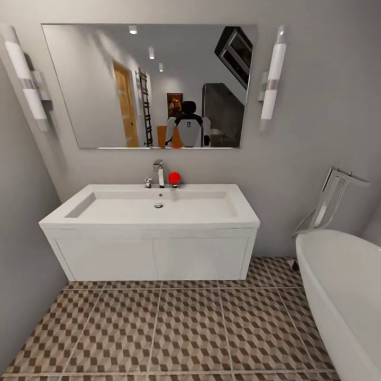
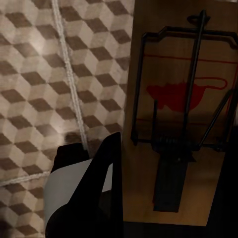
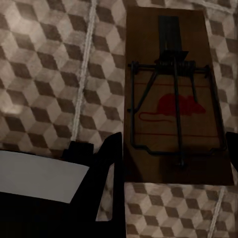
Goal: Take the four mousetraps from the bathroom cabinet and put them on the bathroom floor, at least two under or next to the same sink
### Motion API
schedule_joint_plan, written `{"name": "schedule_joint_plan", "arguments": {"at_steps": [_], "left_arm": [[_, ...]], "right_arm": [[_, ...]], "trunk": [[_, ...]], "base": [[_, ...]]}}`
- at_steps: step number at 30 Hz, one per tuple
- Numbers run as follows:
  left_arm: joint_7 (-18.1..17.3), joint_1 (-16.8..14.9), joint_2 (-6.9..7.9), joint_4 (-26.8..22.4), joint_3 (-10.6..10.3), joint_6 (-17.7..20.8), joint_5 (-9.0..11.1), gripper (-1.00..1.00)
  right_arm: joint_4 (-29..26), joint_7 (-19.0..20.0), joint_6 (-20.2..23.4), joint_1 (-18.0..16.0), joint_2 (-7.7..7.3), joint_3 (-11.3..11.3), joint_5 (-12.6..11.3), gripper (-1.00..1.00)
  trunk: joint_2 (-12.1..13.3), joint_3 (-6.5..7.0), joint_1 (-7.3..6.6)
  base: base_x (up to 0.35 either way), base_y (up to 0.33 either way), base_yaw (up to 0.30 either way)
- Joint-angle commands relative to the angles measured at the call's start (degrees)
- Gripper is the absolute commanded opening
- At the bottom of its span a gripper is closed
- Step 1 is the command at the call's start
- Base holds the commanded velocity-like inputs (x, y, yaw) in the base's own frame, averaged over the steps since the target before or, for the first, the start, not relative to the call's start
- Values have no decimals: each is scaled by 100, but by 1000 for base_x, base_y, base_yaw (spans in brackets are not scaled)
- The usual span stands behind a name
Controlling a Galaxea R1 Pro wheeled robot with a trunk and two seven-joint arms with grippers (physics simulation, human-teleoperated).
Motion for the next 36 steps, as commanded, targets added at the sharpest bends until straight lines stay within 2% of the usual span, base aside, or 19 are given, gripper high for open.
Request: {"name": "schedule_joint_plan", "arguments": {"at_steps": [1,19,30,36], "left_arm": [[30,-11,1,-21,-48,-45,35,-100],[33,-11,0,-26,-49,-45,29,-100],[31,-11,0,-40,-49,-45,26,-100],[30,-11,-3,-39,-49,-45,26,-100]], "right_arm": [[1,-5,-17,-2,-4,49,-62,-100],[-4,-20,-27,-2,-24,49,-67,-100],[-16,-20,-23,-2,-12,48,-68,-100],[-13,-26,-1,-2,6,49,-68,-100]], "trunk": [[-3,-6,3],[-3,-6,3],[-3,-8,3],[-3,-45,3]], "base": [[335,0,0],[327,0,0],[41,0,5],[1,0,128]]}}
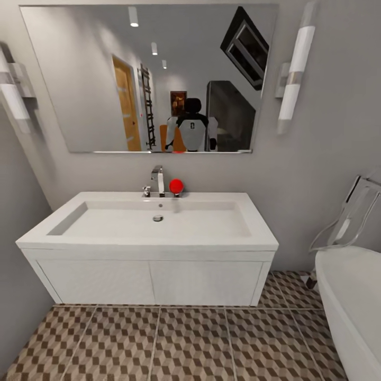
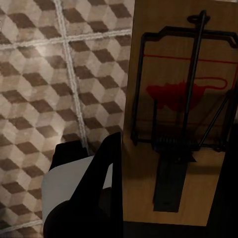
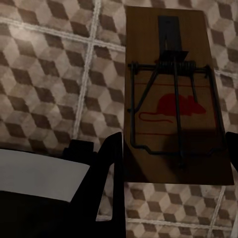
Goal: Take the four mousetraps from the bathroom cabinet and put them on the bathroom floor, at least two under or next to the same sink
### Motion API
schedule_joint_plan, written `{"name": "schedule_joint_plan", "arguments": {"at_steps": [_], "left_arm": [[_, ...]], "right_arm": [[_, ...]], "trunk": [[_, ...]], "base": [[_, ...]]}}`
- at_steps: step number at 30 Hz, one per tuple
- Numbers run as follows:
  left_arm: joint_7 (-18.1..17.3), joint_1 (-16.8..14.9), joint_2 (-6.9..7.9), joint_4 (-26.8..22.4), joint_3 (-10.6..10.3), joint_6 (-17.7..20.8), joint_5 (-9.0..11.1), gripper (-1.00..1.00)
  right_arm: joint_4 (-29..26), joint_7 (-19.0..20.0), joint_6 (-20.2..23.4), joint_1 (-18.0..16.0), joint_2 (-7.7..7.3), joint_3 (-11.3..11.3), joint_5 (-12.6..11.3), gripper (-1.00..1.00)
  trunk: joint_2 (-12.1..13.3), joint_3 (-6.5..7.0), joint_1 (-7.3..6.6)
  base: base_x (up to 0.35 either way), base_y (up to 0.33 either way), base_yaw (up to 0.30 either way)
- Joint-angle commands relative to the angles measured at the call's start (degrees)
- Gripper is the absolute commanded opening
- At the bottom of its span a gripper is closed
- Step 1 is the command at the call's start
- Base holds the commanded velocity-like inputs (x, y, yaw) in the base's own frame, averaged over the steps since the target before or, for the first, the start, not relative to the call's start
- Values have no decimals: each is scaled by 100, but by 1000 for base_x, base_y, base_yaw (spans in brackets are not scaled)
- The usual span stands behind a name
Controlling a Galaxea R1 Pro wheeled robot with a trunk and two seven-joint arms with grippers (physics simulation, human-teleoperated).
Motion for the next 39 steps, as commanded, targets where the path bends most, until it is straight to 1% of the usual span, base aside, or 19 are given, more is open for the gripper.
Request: {"name": "schedule_joint_plan", "arguments": {"at_steps": [1,25,31,39], "left_arm": [[31,-11,1,-19,-47,-43,36,-100],[29,-11,5,5,-47,-43,36,-100],[29,-11,5,11,-47,-43,36,-100],[29,-11,5,15,-47,-43,36,-100]], "right_arm": [[-1,-1,-16,-1,-3,50,-64,-100],[-3,-3,-47,-1,-34,46,-55,-100],[-3,4,-49,-1,-34,44,-55,-100],[-3,6,-52,-1,-34,45,-55,-100]], "trunk": [[-3,-14,0],[-3,-201,0],[-3,-213,0],[-3,-215,0]], "base": [[0,0,155],[0,0,149],[0,0,-1],[0,0,-206]]}}
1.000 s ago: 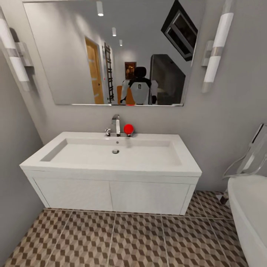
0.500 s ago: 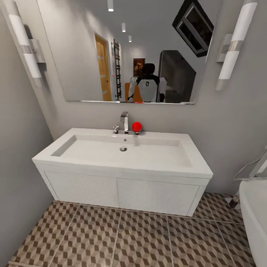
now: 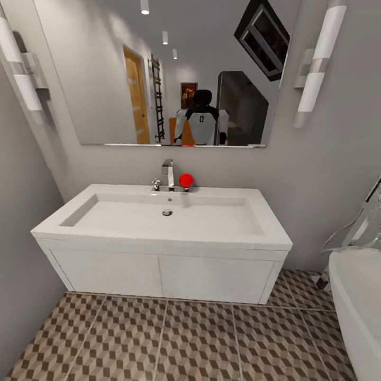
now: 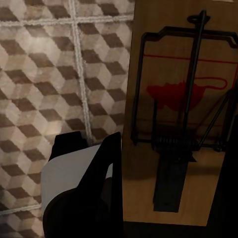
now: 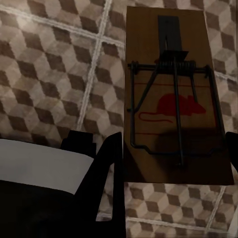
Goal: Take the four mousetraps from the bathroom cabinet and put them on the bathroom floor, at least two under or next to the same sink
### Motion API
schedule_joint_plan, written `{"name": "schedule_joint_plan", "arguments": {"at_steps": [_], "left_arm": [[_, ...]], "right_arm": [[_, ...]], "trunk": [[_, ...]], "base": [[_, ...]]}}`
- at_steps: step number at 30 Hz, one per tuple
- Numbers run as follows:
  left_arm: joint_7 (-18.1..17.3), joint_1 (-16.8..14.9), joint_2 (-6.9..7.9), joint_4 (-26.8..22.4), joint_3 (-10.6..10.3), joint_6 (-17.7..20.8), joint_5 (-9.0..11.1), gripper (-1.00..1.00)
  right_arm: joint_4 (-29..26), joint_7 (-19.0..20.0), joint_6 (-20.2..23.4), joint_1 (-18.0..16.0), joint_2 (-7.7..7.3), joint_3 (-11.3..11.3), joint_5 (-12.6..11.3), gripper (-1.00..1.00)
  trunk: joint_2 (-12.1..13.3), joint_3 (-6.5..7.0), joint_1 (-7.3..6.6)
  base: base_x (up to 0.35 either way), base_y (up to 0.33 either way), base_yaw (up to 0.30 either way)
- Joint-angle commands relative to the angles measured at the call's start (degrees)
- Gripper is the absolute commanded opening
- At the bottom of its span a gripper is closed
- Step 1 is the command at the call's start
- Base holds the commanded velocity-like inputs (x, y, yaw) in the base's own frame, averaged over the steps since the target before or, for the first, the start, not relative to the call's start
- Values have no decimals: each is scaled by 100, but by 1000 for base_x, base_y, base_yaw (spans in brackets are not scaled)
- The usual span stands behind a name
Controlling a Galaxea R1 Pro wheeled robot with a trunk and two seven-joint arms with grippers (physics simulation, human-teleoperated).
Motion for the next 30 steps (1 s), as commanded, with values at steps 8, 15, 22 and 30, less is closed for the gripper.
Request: {"name": "schedule_joint_plan", "arguments": {"at_steps": [8,15,22,30], "left_arm": [[34,-10,2,-21,-47,-46,35,-100],[37,-10,2,-21,-47,-46,35,-100],[38,-10,-12,-56,-47,-46,47,-100],[262,-16,-237,390,302,174,191,-100]], "right_arm": [[2,1,-15,-3,0,46,-64,-100],[2,1,-14,-3,0,47,-64,-100],[-21,-15,-16,-3,23,46,-49,-100],[-95,-120,232,-170,40,0,-125,-100]], "trunk": [[-3,-41,0],[-3,-95,0],[-3,-139,0],[-3,-143,0]], "base": [[0,0,-242],[0,0,-136],[0,0,-7],[0,0,1]]}}
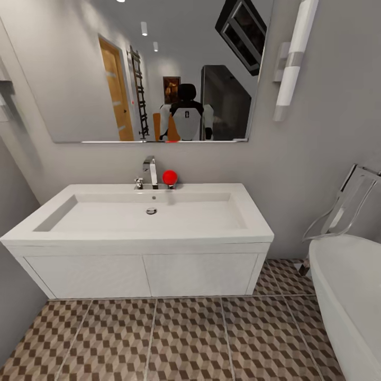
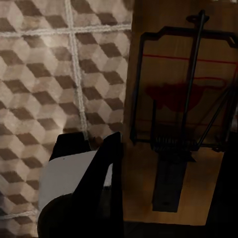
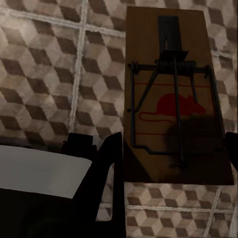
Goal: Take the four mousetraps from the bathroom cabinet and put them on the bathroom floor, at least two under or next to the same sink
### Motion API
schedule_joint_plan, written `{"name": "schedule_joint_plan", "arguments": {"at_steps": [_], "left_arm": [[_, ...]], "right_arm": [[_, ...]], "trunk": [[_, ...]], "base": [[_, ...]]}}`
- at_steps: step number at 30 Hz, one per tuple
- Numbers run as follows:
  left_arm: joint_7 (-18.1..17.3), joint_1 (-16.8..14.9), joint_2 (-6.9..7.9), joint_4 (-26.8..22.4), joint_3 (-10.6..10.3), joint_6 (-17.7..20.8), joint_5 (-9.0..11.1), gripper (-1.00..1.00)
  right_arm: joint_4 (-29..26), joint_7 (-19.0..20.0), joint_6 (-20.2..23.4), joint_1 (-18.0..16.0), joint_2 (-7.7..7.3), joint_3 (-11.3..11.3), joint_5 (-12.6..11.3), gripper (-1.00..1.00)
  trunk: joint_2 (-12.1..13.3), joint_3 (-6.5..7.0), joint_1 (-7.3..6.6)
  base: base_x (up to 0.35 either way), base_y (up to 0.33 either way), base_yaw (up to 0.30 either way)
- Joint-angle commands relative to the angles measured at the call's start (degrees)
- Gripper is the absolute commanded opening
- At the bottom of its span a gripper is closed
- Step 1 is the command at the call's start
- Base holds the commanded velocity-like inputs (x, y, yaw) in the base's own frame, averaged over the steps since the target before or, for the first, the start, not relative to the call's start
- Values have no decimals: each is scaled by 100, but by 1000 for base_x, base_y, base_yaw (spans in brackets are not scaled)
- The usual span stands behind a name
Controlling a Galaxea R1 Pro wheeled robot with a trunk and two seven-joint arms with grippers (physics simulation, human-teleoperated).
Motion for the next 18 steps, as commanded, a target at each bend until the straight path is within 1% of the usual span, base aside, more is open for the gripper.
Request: {"name": "schedule_joint_plan", "arguments": {"at_steps": [1,2,3,4,5,6,7,8,9,10,11,12,13,14,16,18], "left_arm": [[201,-17,-96,320,162,208,81,-100],[335,-38,-202,736,372,592,119,-100],[384,-54,-258,959,470,821,131,-100],[449,-117,-386,1394,639,1312,150,-100],[489,-232,-517,1729,752,1786,161,-100],[489,-232,-517,1729,752,1786,161,-100],[524,-407,-627,1914,825,2159,169,-100],[555,-580,-712,2019,873,2419,173,-100],[578,-722,-784,2087,902,2595,175,-100],[594,-857,-848,2133,921,2710,174,-100],[601,-922,-875,2149,928,2752,174,-100],[619,-1047,-913,2173,937,2816,174,-100],[636,-1155,-938,2188,943,2865,175,-100],[650,-1231,-954,2201,947,2920,178,-100],[662,-1312,-970,2210,953,3038,178,-100],[670,-1344,-973,2201,952,3077,172,-100]], "right_arm": [[-21,-18,54,-169,32,41,-87,-100],[-17,-29,98,-367,97,39,-100,-100],[-11,-33,115,-467,133,38,-105,-100],[3,-40,136,-651,194,37,-114,-100],[13,-51,152,-804,241,33,-120,-100],[13,-51,152,-804,241,33,-120,-100],[19,-68,163,-966,302,29,-124,-100],[31,-111,220,-1146,382,25,-127,-100],[46,-252,469,-1323,453,22,-132,-100],[41,-505,960,-1489,508,17,-143,-100],[32,-648,1265,-1561,530,14,-151,-100],[-5,-911,1912,-1679,566,-9,-190,-100],[-76,-1081,2452,-1763,606,-47,-270,-100],[-185,-1190,2806,-1827,655,-81,-370,-100],[-383,-1306,3198,-1898,722,-116,-526,-100],[-467,-1352,3354,-1928,749,-131,-592,-100]], "trunk": [[-3,-6,0],[-3,-6,0],[-3,-6,0],[-3,-7,0],[-3,-7,0],[-3,-7,0],[-3,-7,0],[-3,-7,0],[-3,-7,0],[-3,-7,0],[-3,-7,0],[-3,-7,0],[-3,-7,0],[-3,-7,0],[-3,-7,0],[-3,-7,0]], "base": [[0,0,0],[0,0,0],[0,0,0],[0,0,0],[0,0,0],[0,0,0],[0,0,0],[0,0,0],[0,0,0],[0,0,0],[0,0,0],[0,0,0],[0,0,0],[0,0,0],[0,0,0],[0,0,0]]}}
